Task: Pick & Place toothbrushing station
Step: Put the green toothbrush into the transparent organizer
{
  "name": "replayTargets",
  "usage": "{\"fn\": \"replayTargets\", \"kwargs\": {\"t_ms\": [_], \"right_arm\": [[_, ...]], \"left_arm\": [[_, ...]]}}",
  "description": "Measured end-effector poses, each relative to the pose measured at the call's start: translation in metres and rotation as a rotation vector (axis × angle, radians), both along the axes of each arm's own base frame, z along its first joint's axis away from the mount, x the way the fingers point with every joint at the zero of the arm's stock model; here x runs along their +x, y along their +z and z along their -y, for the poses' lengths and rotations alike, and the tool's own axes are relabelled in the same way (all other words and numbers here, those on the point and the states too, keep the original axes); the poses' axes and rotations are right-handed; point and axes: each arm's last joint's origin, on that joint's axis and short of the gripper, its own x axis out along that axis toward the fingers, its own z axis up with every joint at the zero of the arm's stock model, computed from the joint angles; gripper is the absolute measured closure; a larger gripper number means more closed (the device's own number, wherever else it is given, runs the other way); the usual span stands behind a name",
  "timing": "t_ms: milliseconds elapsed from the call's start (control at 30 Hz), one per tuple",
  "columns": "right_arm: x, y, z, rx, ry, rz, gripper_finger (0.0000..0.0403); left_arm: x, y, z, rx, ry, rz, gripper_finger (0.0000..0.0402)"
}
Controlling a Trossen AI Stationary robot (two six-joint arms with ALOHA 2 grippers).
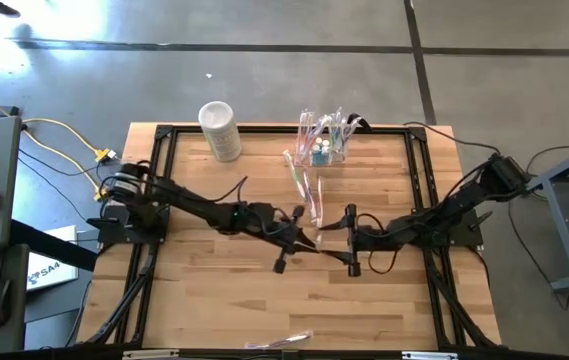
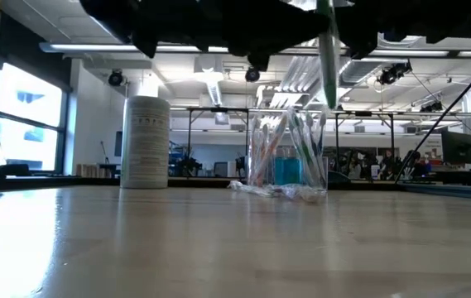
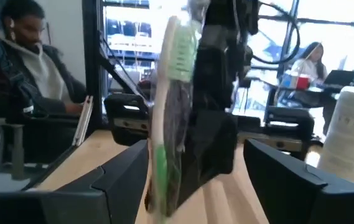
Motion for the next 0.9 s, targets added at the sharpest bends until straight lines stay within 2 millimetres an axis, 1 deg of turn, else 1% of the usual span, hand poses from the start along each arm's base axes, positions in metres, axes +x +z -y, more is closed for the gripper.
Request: {"fn": "replayTargets", "kwargs": {"t_ms": [67,200,300,367,433,567,600,633,700,767,900], "right_arm": [[0.002,0.001,0.0,0.002,0.003,-0.015,0.0148],[0.005,0.003,-0.001,0.006,0.004,-0.016,0.015],[0.005,0.003,-0.001,-0.01,0.004,-0.019,0.0172],[0.005,0.003,-0.001,-0.013,0.006,-0.017,0.0203],[0.005,0.003,0.0,-0.034,0.022,-0.017,0.0246],[0.007,0.003,0.002,-0.084,0.081,-0.012,0.0357],[0.007,0.002,0.002,-0.094,0.091,-0.014,0.0377],[0.007,0.002,0.003,-0.099,0.095,-0.017,0.0385],[0.008,0.001,0.005,-0.103,0.092,-0.024,0.0388],[0.009,0.0,0.006,-0.106,0.084,-0.03,0.039],[0.01,0.0,0.01,-0.112,0.055,-0.036,0.0391]], "left_arm": [[0.002,-0.003,0.0,0.006,-0.006,-0.02,0.0397],[0.007,-0.001,0.002,0.019,-0.027,-0.008,0.0397],[0.007,-0.003,0.002,0.015,-0.026,-0.026,0.0396],[0.007,-0.003,0.002,0.013,-0.021,-0.027,0.0396],[0.007,-0.003,0.002,0.002,-0.015,-0.035,0.0396],[0.007,-0.003,0.001,0.001,-0.008,-0.036,0.0396],[0.007,-0.003,0.001,0.003,-0.003,-0.038,0.0396],[0.007,-0.004,0.001,0.006,0.004,-0.042,0.0396],[0.007,-0.005,0.001,0.014,0.035,-0.051,0.0391],[0.007,-0.005,0.0,0.026,0.054,-0.049,0.0377],[0.008,-0.005,-0.001,0.038,0.075,-0.049,0.0321]]}}
